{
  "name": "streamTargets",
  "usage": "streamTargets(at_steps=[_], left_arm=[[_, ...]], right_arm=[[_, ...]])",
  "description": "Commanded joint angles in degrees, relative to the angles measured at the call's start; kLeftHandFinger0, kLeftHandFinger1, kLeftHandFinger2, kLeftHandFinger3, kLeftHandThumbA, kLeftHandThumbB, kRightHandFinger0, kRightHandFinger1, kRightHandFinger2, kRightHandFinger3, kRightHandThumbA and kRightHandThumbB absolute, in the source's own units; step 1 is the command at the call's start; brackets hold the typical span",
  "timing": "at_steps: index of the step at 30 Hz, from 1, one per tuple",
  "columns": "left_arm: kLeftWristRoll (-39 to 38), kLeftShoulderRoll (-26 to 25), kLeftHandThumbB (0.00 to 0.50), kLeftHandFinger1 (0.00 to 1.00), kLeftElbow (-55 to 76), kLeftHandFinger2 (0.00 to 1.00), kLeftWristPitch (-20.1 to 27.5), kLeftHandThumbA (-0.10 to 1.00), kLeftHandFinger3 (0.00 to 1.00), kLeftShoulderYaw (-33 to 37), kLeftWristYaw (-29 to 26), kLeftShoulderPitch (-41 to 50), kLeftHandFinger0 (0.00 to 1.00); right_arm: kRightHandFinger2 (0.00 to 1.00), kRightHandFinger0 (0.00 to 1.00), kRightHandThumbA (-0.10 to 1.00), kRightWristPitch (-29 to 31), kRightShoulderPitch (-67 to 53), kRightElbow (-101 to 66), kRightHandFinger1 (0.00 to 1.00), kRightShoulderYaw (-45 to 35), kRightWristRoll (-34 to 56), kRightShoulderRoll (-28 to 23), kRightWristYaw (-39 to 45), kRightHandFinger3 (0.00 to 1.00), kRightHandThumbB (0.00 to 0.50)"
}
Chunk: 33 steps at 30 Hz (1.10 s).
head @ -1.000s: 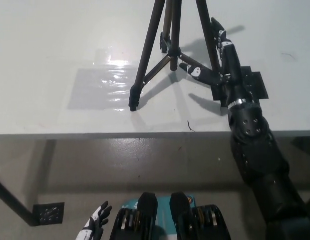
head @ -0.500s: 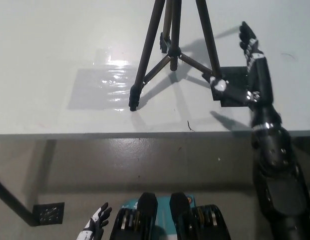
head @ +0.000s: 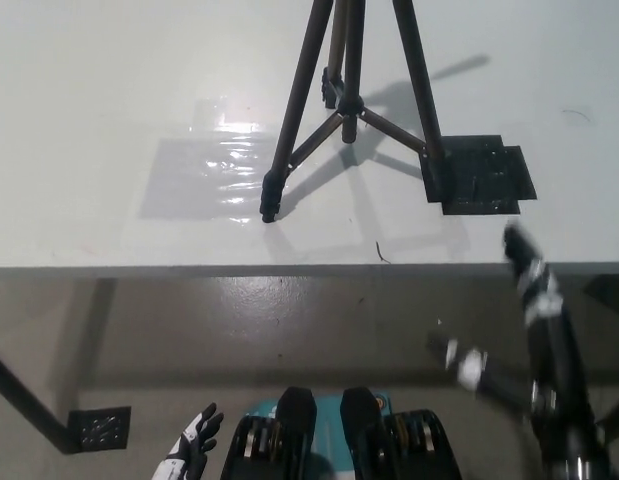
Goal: A tripod lies near the right hand side of the table and the robot grab a leg of the tripod using its right hand and put it up right.
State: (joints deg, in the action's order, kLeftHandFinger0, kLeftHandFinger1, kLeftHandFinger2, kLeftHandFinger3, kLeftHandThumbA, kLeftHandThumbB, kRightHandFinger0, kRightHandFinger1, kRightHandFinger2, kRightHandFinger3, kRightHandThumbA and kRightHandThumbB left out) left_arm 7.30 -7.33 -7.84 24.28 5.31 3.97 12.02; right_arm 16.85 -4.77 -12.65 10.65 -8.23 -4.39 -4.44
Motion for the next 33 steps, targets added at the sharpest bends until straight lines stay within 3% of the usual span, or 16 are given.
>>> streamTargets(at_steps=[1,7,10,17,18,24,26,28,33], left_arm=[[-2.8,-0.3,0.318,1.00,2.6,1.00,2.6,1.00,1.00,-0.7,0.2,-0.3,1.00],[-4.1,-0.4,0.319,1.00,2.3,1.00,2.6,1.00,1.00,-0.4,0.9,-0.7,1.00],[-2.5,-0.2,0.329,1.00,2.2,1.00,2.6,1.00,1.00,-0.8,0.0,-1.2,1.00],[-3.7,-0.5,0.338,1.00,1.5,1.00,2.6,1.00,1.00,-1.3,0.3,-3.1,1.00],[-3.6,-0.4,0.333,1.00,1.3,1.00,2.6,1.00,1.00,-1.4,0.3,-3.2,1.00],[-4.1,-0.2,0.350,1.00,1.5,1.00,1.4,1.00,1.00,-1.6,0.6,-4.1,1.00],[-4.3,-0.2,0.362,1.00,2.0,1.00,0.2,1.00,1.00,-1.9,0.6,-4.5,1.00],[-4.3,-0.3,0.369,1.00,2.0,1.00,-0.3,1.00,1.00,-1.9,0.7,-4.8,1.00],[-3.9,-0.5,0.330,1.00,1.7,1.00,0.5,1.00,1.00,-1.8,0.8,-4.8,1.00]], right_arm=[[1.00,1.00,1.00,10.1,-10.6,-3.3,1.00,8.8,-4.9,-3.4,-7.9,1.00,0.362],[1.00,1.00,1.00,10.1,-6.6,11.4,1.00,8.4,-5.1,-4.8,-14.3,1.00,0.372],[1.00,1.00,1.00,10.1,-5.1,17.1,1.00,7.1,-1.5,-4.0,-13.1,1.00,0.412],[1.00,1.00,1.00,10.1,-2.6,20.8,1.00,5.1,2.5,-3.2,-9.9,1.00,0.424],[1.00,1.00,1.00,10.1,-2.5,21.1,1.00,4.9,3.8,-3.2,-8.9,1.00,0.401],[1.00,1.00,1.00,10.1,-1.8,21.6,1.00,3.6,6.9,-3.1,-5.3,1.00,0.378],[1.00,1.00,1.00,10.1,-1.6,21.1,1.00,3.0,7.5,-2.5,-4.5,1.00,0.403],[1.00,1.00,1.00,10.1,-1.4,21.0,1.00,2.4,7.9,-2.3,-3.6,1.00,0.392],[1.00,1.00,1.00,10.1,-1.6,21.1,1.00,1.6,8.0,-2.0,-2.3,1.00,0.410]])
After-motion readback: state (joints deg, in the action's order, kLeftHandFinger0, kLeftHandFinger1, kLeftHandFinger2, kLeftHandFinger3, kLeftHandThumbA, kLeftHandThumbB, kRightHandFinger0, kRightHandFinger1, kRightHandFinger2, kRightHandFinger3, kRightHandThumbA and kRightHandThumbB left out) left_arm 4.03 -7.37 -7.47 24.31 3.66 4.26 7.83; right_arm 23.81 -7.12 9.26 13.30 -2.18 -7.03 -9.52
